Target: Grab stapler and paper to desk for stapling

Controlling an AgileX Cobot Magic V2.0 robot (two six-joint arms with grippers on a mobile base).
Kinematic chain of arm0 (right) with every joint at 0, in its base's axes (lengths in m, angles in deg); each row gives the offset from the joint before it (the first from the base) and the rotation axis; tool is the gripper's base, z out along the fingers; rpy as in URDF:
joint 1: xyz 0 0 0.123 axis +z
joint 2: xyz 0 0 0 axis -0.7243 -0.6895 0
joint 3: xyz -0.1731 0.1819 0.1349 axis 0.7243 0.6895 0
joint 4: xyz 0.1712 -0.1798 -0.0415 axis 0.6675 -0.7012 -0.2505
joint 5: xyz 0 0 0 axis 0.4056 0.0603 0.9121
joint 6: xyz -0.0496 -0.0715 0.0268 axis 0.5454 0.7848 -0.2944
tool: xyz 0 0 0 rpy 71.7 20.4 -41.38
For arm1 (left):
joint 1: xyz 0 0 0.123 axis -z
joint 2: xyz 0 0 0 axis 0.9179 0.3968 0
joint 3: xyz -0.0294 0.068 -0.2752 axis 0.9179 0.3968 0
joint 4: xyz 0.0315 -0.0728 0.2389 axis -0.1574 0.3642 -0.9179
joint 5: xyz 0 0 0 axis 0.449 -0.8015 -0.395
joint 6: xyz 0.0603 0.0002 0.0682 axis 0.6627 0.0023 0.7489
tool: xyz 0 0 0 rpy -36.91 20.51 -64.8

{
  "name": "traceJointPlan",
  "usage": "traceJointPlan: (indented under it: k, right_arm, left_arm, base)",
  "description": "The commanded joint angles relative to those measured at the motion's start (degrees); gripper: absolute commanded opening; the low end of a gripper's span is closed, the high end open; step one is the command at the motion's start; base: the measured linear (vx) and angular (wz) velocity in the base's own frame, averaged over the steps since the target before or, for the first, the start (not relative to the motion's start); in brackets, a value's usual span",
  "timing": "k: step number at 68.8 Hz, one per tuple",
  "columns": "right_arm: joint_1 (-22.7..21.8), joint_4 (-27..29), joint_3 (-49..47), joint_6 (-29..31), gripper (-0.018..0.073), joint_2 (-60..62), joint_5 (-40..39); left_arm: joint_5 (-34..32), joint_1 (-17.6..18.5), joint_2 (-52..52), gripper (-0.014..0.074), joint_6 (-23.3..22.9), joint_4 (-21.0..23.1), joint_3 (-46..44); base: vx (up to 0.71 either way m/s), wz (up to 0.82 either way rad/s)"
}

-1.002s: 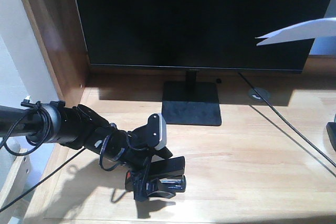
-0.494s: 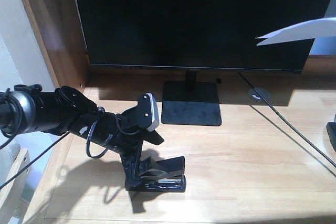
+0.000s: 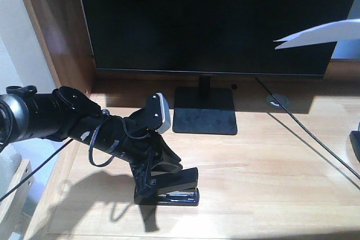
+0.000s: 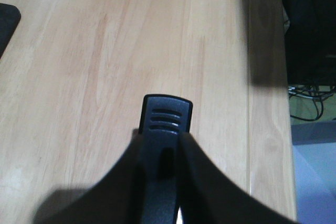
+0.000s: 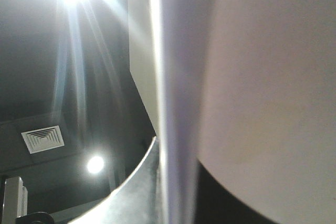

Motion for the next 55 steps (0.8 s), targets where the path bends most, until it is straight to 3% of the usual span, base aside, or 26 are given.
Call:
traceJointPlan:
  k: [1, 30, 55]
  right_arm:
    - [0.1, -0.2, -1.7, 0.4, -0.001, -0.7, -1.7]
    - [0.1, -0.2, -1.7, 0.4, -0.001, -0.7, -1.7]
    - [0.1, -0.2, -1.7, 0.4, -0.001, -0.7, -1.7]
  left_arm:
    - [1.9, 0.4, -2.9, -0.0009, -0.2, 4.5, -1.3]
    - [-3.5, 3.5, -1.4, -0.0007, 1.4, 5.1, -1.3]
    - [-4.0, 3.6, -0.2, -0.0006, 1.4, 5.1, -1.3]
  base:
    - [0.0, 0.0]
    - [0.0, 0.0]
    - [0.0, 0.0]
